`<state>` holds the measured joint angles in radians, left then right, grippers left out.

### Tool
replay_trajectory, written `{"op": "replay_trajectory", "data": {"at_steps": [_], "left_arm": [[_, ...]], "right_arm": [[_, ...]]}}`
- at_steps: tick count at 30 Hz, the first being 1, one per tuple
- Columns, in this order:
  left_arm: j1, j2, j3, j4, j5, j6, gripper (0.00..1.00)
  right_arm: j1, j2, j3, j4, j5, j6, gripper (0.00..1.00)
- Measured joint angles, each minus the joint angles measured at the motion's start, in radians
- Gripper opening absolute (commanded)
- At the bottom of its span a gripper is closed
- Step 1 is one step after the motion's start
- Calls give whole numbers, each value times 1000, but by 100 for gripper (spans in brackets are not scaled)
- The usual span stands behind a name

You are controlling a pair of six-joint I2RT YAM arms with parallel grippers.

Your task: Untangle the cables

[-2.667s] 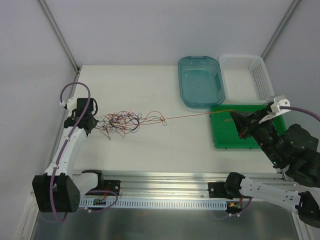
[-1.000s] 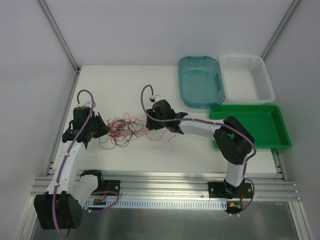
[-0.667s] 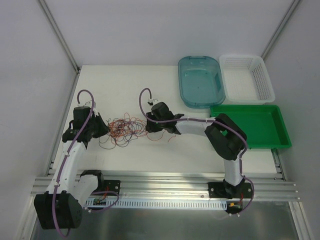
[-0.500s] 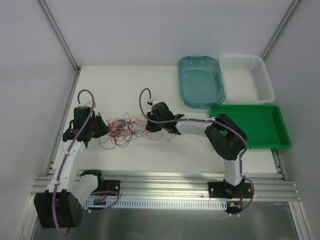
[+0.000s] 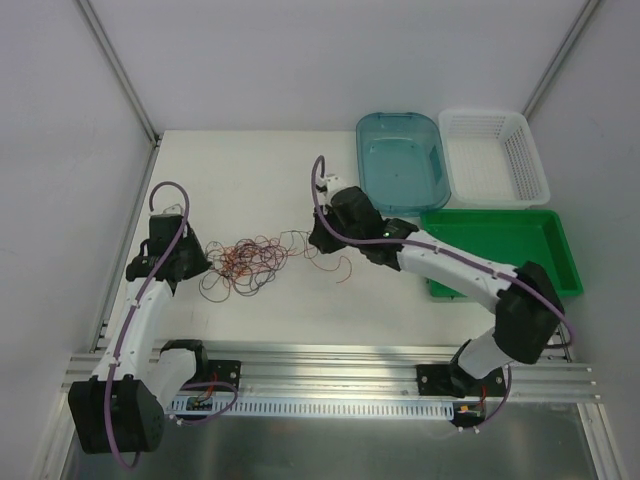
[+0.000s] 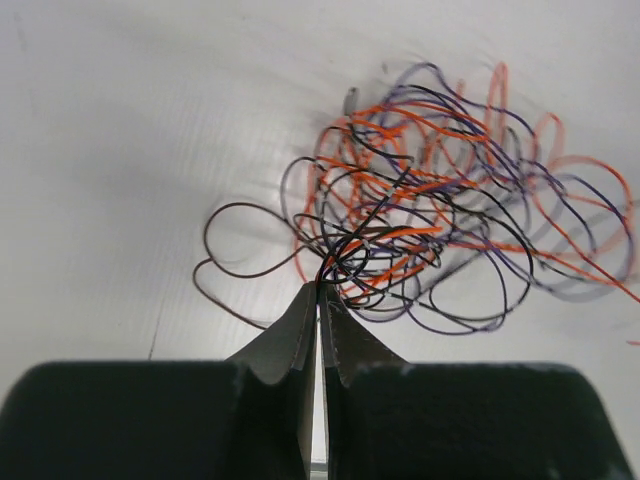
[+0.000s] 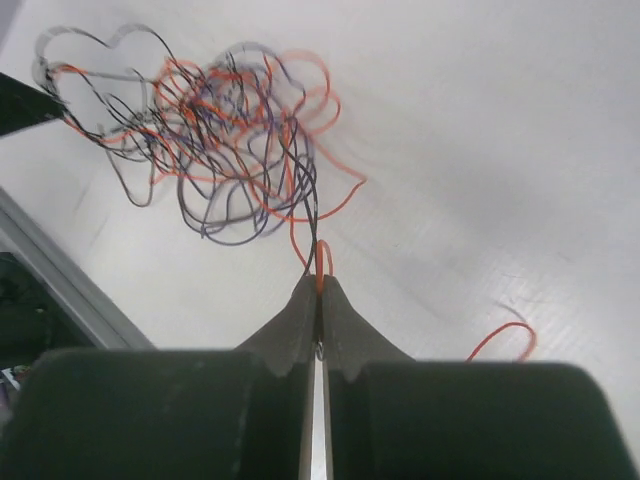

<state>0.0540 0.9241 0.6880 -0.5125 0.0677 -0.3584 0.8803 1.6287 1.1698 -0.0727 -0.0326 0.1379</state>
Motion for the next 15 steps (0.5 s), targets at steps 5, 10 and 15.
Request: {"op": "replay_trajectory", "data": {"at_steps": [5, 10, 15], "left_arm": [[10, 2, 0, -34, -115, -22, 0], [35, 1, 0, -54, -178, -41, 0], [47, 1, 0, -62, -196, -48, 0]], "right_arm": [[-2, -250, 40, -162, 76, -66, 1], [-5, -460, 116, -297, 132, -118, 1], [-5, -615, 154, -362, 157, -154, 1]]}}
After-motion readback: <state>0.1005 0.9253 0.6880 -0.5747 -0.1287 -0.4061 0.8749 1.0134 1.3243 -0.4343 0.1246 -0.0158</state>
